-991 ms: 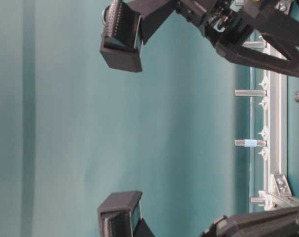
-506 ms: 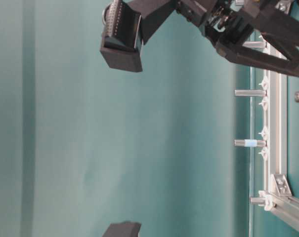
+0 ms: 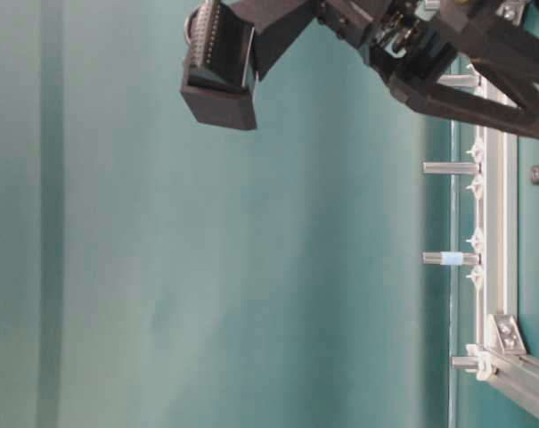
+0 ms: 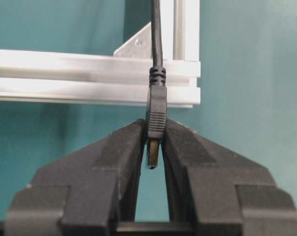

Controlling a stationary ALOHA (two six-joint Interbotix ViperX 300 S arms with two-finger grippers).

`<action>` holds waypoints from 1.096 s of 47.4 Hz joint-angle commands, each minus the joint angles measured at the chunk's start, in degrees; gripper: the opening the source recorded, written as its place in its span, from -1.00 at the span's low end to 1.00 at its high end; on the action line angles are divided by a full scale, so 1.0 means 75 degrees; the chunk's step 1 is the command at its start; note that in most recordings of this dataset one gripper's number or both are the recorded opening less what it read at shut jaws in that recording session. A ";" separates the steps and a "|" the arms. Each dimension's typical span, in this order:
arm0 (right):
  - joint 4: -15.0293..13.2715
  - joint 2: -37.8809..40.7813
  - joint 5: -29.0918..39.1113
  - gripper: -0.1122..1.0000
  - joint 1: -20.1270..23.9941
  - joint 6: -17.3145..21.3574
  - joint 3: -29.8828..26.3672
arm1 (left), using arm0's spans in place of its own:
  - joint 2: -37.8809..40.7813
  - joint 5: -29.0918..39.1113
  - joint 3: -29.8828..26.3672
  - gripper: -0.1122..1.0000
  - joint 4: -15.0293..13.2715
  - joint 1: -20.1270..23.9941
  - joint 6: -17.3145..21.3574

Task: Insert the wire through the string loop located in the center.
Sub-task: 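Open the right gripper and release the cable, left gripper holding plug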

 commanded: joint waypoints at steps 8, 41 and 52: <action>-0.0012 -0.0187 -0.0023 0.64 0.0012 0.0000 -0.0129 | -0.0703 -0.0023 0.0387 -0.53 -0.0012 -0.0012 -0.0070; 0.0000 -0.0187 -0.0023 0.64 0.0012 0.0000 -0.0129 | -0.0574 -0.0023 0.0586 -0.53 -0.0023 -0.0152 -0.0059; 0.0000 -0.0187 -0.0023 0.64 0.0012 0.0000 -0.0129 | 0.0070 -0.0059 0.0445 -0.56 -0.0023 -0.0410 -0.0082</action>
